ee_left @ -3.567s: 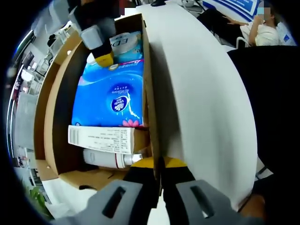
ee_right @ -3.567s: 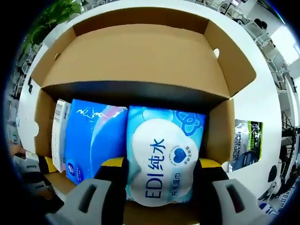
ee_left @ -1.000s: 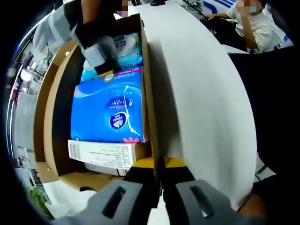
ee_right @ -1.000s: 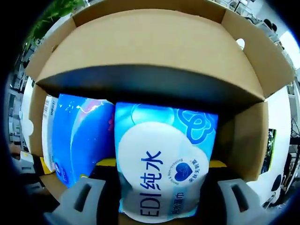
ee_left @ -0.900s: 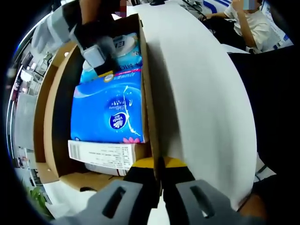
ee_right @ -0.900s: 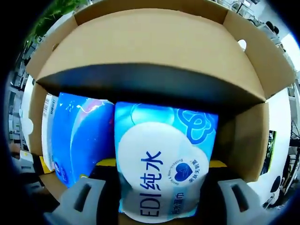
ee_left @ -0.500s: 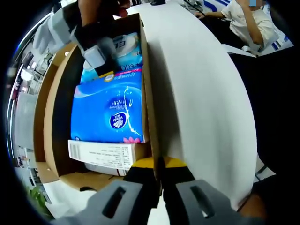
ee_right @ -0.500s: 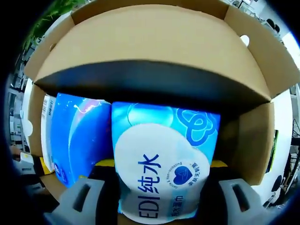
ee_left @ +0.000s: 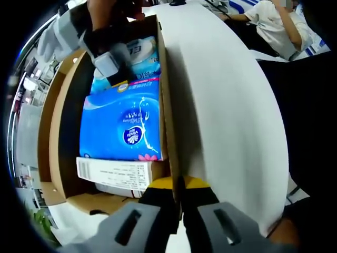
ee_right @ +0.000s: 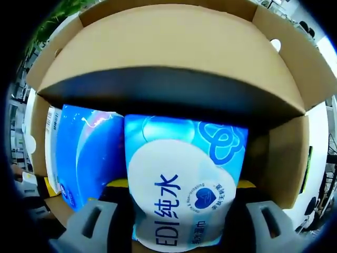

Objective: Operate the shoe box by opening the lid, removing the specified soft item, and placing it in the target area until the item is outside and the box remains undamaged.

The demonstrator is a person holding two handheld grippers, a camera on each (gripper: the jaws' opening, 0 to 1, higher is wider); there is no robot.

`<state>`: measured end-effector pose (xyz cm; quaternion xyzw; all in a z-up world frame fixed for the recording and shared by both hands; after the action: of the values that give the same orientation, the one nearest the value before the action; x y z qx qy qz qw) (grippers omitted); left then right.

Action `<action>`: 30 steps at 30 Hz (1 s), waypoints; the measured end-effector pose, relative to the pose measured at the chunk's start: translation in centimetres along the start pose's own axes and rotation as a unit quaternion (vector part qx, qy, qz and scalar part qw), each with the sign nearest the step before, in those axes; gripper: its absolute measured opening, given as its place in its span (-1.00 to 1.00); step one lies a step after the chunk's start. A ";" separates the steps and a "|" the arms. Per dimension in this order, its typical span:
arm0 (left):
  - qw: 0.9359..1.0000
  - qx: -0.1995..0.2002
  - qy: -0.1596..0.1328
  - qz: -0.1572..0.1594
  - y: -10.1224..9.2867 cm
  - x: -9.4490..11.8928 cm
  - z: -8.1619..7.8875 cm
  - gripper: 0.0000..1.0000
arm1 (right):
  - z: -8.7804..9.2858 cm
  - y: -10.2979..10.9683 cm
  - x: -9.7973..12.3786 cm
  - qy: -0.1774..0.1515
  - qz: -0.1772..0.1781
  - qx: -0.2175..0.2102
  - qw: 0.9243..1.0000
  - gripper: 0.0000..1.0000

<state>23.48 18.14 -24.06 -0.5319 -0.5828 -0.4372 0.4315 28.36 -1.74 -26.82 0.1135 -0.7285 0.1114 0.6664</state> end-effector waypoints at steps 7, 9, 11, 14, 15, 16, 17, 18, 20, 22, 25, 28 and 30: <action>1.000 0.000 -0.001 0.000 0.0 0.0 0.0 -0.96 | 0.1 0.0 0.0 -0.001 -0.001 0.000 1.000 0.45; 1.000 0.000 -0.001 0.000 0.0 0.0 0.0 -0.96 | 0.1 0.0 0.0 -0.002 -0.001 0.000 1.000 0.45; 1.000 0.000 -0.001 0.000 0.0 0.0 0.0 -0.96 | 0.1 0.0 0.0 -0.003 0.000 0.000 1.000 0.45; 1.000 -0.001 -0.002 0.001 0.0 0.0 0.0 -0.96 | 0.0 0.0 0.0 -0.003 0.000 -0.001 1.000 0.45; 1.000 -0.001 -0.003 0.002 0.0 0.0 0.0 -0.96 | 0.1 0.0 0.0 -0.003 0.000 0.001 1.000 0.45; 1.000 0.000 -0.005 0.004 0.0 0.1 0.1 -0.96 | 0.0 0.0 0.0 -0.003 0.000 0.001 1.000 0.44; 1.000 0.000 -0.004 0.003 0.0 0.0 0.0 -0.96 | 0.0 0.0 0.0 -0.004 0.001 0.001 1.000 0.44; 1.000 -0.001 -0.002 0.002 0.0 0.0 0.0 -0.96 | 0.0 -0.1 0.0 -0.004 0.001 0.001 1.000 0.44; 1.000 0.000 -0.003 0.003 0.1 0.0 0.0 -0.96 | -0.1 -0.1 0.0 -0.002 0.001 0.000 1.000 0.44; 1.000 0.000 -0.003 0.003 0.1 0.0 0.0 -0.96 | -0.1 -0.1 0.0 -0.002 0.001 0.000 1.000 0.44; 1.000 0.001 -0.002 0.002 0.0 0.0 0.0 -0.95 | -0.1 -0.1 -0.1 0.001 0.000 -0.001 1.000 0.44; 1.000 0.001 -0.001 0.002 0.0 0.0 -0.1 -0.96 | -0.1 -0.1 -0.1 0.002 -0.001 0.000 1.000 0.44; 1.000 0.001 -0.001 0.002 0.0 0.0 -0.1 -0.96 | 0.0 -0.1 -0.1 0.000 -0.001 0.001 1.000 0.43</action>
<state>23.45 18.04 -24.06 -0.5327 -0.5826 -0.4356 0.4325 28.44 -1.85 -26.91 0.1147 -0.7282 0.1118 0.6664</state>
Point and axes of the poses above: the point that each gripper's makers call its tool centre point, and the gripper's own axes: x roughly backward along the fingers, y roughly to its left, z roughly out of its underside, the point moved 8 cm from there along x, roughly backward along the fingers, and after that the axes turned 13 degrees about x, right-handed, at the moved point
